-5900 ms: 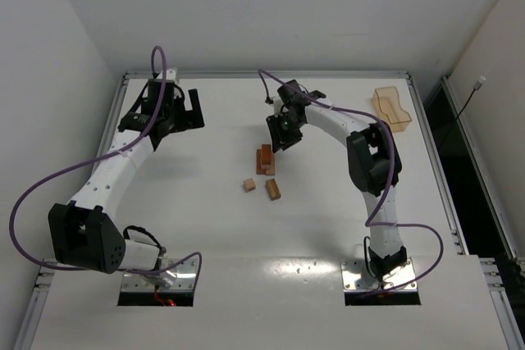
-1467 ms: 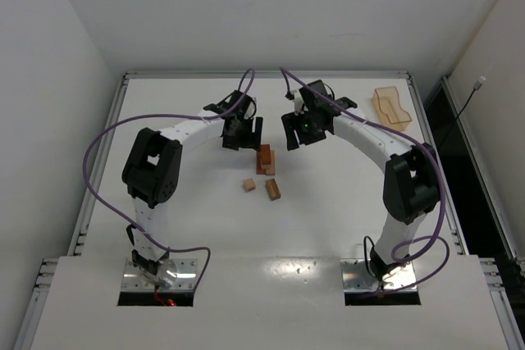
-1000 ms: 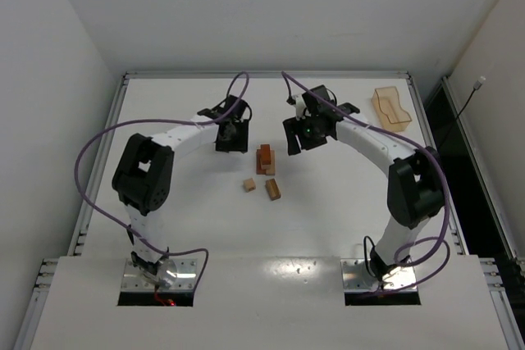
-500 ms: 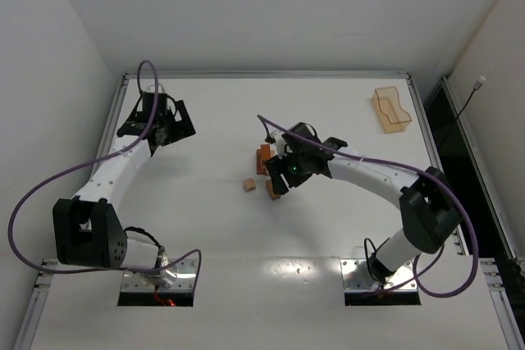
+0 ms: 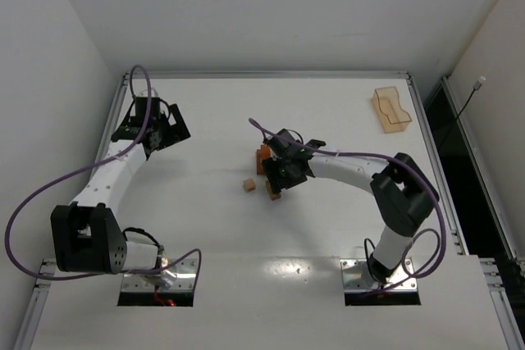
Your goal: Build the wood block tower
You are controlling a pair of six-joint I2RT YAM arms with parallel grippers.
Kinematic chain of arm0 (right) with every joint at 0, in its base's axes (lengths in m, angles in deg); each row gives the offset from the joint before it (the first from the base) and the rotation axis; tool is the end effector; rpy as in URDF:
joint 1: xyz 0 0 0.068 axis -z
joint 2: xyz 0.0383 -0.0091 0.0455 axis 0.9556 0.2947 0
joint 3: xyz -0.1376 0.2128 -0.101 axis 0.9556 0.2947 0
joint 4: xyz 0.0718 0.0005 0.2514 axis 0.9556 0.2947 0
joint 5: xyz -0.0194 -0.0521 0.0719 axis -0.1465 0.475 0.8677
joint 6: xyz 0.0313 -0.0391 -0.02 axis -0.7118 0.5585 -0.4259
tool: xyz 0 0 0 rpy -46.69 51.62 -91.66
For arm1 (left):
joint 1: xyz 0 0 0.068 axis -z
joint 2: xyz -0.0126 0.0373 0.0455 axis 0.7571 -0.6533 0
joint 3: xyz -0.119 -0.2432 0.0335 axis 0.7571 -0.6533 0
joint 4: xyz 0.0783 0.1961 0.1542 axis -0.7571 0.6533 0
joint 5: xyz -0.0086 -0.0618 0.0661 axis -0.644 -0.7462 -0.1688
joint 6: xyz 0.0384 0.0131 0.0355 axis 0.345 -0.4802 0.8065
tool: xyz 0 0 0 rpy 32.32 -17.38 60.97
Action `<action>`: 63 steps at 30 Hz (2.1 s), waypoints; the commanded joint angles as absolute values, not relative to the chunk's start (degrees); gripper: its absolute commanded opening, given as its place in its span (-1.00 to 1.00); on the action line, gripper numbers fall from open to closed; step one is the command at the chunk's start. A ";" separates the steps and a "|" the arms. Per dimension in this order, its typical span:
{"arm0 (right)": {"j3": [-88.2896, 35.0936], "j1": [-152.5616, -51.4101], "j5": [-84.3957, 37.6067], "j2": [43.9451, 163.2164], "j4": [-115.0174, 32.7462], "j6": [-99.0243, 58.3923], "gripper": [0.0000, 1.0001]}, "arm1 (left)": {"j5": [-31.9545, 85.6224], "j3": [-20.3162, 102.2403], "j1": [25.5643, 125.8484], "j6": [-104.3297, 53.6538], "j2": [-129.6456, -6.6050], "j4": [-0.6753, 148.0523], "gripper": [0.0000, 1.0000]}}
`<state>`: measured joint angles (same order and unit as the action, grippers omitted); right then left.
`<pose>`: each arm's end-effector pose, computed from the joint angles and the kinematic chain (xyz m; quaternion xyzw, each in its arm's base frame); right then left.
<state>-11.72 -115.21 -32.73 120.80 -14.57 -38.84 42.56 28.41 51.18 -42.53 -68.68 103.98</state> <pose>0.2488 0.2254 0.1739 -0.1411 0.9654 0.1099 0.1898 0.2859 -0.0052 0.2816 -0.2378 0.8895 -0.0443 0.3877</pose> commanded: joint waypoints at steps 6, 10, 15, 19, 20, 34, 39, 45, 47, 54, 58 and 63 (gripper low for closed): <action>-20.04 -119.08 -35.51 126.74 -12.64 -41.45 0.07 | 40.10 27.86 48.77 -43.47 -69.36 102.34 0.98; -21.28 -119.09 -36.75 129.28 -11.41 -41.45 0.07 | 39.58 28.47 48.77 -44.08 -69.89 102.34 0.98; -23.91 -119.09 -37.89 131.92 -10.18 -42.07 0.07 | 38.96 29.00 48.77 -44.70 -71.03 102.34 0.98; -23.91 -119.09 -38.59 133.15 -9.66 -42.59 -0.05 | 38.96 29.53 48.77 -44.70 -71.03 102.34 0.98; -24.44 -119.09 -38.59 133.15 -9.65 -42.59 -0.11 | 38.96 29.53 48.77 -44.70 -71.03 102.34 0.98; -17.69 -120.67 -41.06 119.04 -14.38 -39.18 -1.00 | 38.96 27.59 48.77 -44.70 -67.61 101.81 0.98; -12.49 -122.51 -46.41 108.75 -17.46 -34.87 -1.00 | 36.51 24.78 48.77 -41.10 -64.44 100.06 0.98; -6.87 -120.42 -56.08 103.97 -21.86 -26.96 -1.00 | 29.82 22.93 48.77 -35.74 -61.54 99.52 0.98; -4.33 -117.88 -57.31 102.40 -21.87 -25.29 -1.00 | 29.29 22.93 48.77 -35.73 -61.02 99.52 0.98; 1.74 -112.85 -63.28 97.65 -24.77 -30.45 -1.00 | 23.62 21.71 48.77 -32.93 -59.08 98.73 0.98; 1.67 -113.02 -62.24 96.15 -25.38 -29.51 -1.00 | 6.35 20.56 48.77 -25.64 -57.93 98.03 0.98; -2.02 -113.90 -62.17 95.29 -26.69 -19.94 -1.00 | -8.66 21.17 49.29 -21.41 -59.16 101.27 0.98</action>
